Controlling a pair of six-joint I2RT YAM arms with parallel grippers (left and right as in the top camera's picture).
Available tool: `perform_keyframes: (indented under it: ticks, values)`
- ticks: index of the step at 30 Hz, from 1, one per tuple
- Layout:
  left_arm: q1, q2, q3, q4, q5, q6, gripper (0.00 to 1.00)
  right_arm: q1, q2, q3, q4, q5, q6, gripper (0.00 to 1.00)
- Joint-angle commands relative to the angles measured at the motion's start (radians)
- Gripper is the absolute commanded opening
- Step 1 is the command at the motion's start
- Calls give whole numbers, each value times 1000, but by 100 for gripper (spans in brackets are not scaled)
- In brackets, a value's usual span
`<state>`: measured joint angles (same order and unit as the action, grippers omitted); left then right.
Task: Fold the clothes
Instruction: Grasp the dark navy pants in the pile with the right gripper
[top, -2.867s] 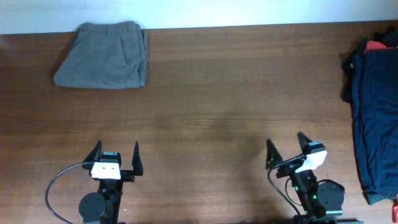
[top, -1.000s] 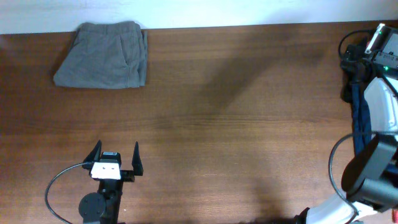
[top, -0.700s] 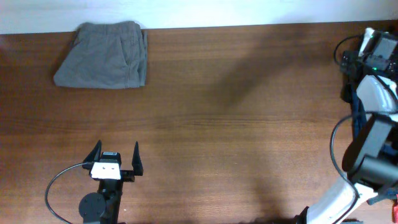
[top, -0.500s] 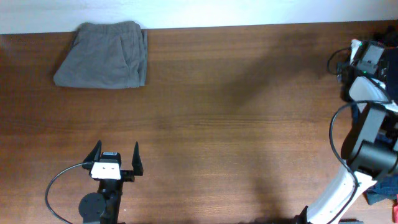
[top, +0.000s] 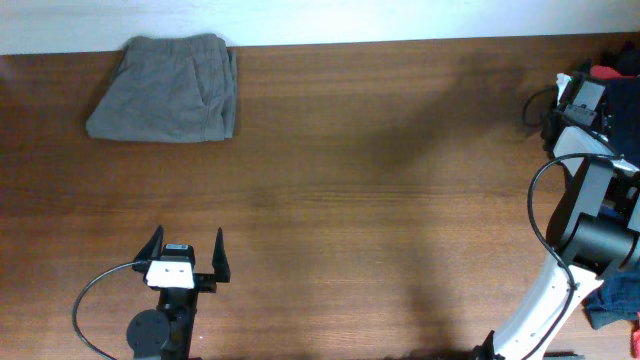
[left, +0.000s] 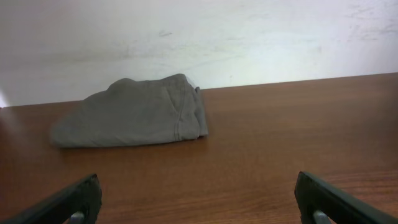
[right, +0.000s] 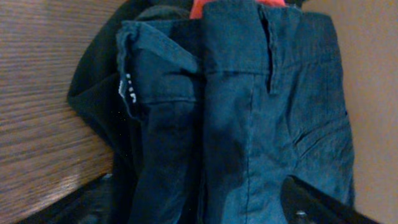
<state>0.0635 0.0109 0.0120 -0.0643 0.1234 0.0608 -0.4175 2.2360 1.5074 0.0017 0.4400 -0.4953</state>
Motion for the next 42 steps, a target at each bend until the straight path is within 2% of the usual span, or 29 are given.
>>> perform_keyframes:
  ticks: [1, 12, 16, 18, 23, 24, 28, 32, 33, 34, 42]
  values:
    - [2, -6, -3, -5, 11, 13, 99, -4, 11, 19, 7, 0, 6, 81]
    - [2, -6, -3, -5, 11, 13, 99, -42, 48, 19, 22, -7, 19, 83]
    - [2, -6, -3, -5, 11, 13, 99, -61, 48, 19, 31, -20, 44, 79]
    - [2, -6, -3, -5, 11, 13, 99, -67, 48, 19, 36, -21, 44, 73]
    - [2, -6, -3, -5, 11, 13, 99, -68, 48, 19, 44, -21, 45, 41]
    - [2, -6, -3, -5, 11, 13, 99, -67, 48, 19, 46, -21, 58, 40]
    - [2, -6, -3, -5, 11, 13, 99, -67, 48, 19, 47, -16, 118, 40]
    - [2, -6, -3, -5, 11, 13, 99, -66, 48, 19, 40, -16, 120, 37]
    - [2, -6, -3, -5, 11, 13, 99, -66, 48, 19, 40, -16, 120, 43]
    - [2, -6, -3, -5, 11, 13, 99, -66, 48, 19, 40, -16, 120, 55]
    - [2, -6, -3, -5, 11, 13, 99, -65, 25, 19, 29, -13, 164, 56]
